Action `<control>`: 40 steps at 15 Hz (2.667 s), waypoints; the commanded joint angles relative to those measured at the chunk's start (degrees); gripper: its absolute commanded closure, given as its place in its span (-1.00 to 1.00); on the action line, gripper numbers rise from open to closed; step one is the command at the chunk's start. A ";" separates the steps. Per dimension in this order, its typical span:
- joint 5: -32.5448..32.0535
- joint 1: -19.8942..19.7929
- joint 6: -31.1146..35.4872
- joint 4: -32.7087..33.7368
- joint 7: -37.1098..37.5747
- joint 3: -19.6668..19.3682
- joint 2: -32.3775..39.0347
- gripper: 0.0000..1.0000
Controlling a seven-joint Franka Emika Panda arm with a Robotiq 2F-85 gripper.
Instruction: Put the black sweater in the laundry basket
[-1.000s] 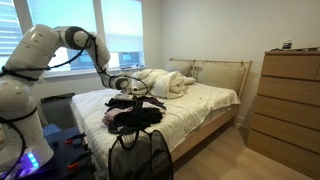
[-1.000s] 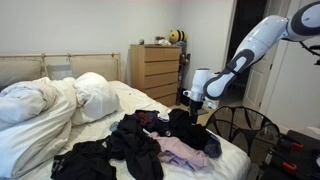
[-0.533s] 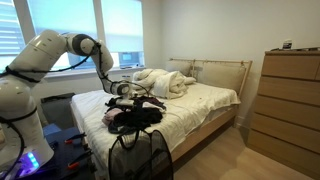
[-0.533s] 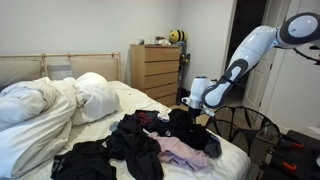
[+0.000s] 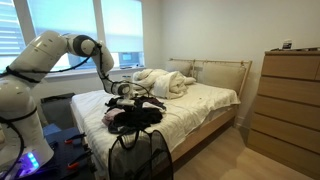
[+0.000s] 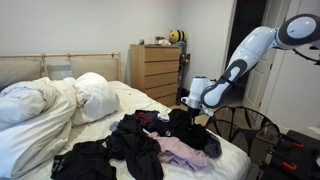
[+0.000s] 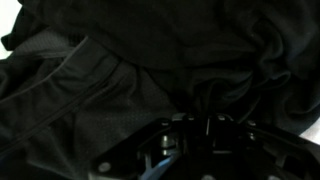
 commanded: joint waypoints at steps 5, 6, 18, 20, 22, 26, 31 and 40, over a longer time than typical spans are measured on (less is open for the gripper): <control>-0.70 1.86 -12.30 0.21 7.82 -1.88 -11.67 0.95; -0.89 2.27 -14.90 0.18 9.04 -2.08 -14.24 0.95; -3.09 6.10 -37.58 6.90 23.84 -1.28 -34.05 0.95; -4.13 6.44 -38.82 8.44 27.16 -0.91 -36.30 0.95; -5.77 6.83 -39.52 10.17 31.21 -0.36 -38.48 0.95; -11.17 7.29 -38.45 13.30 41.11 1.13 -41.77 0.95; -17.75 6.61 -39.54 17.76 51.98 2.83 -43.96 0.95; -28.94 3.13 -45.63 20.62 68.37 2.99 -50.77 0.95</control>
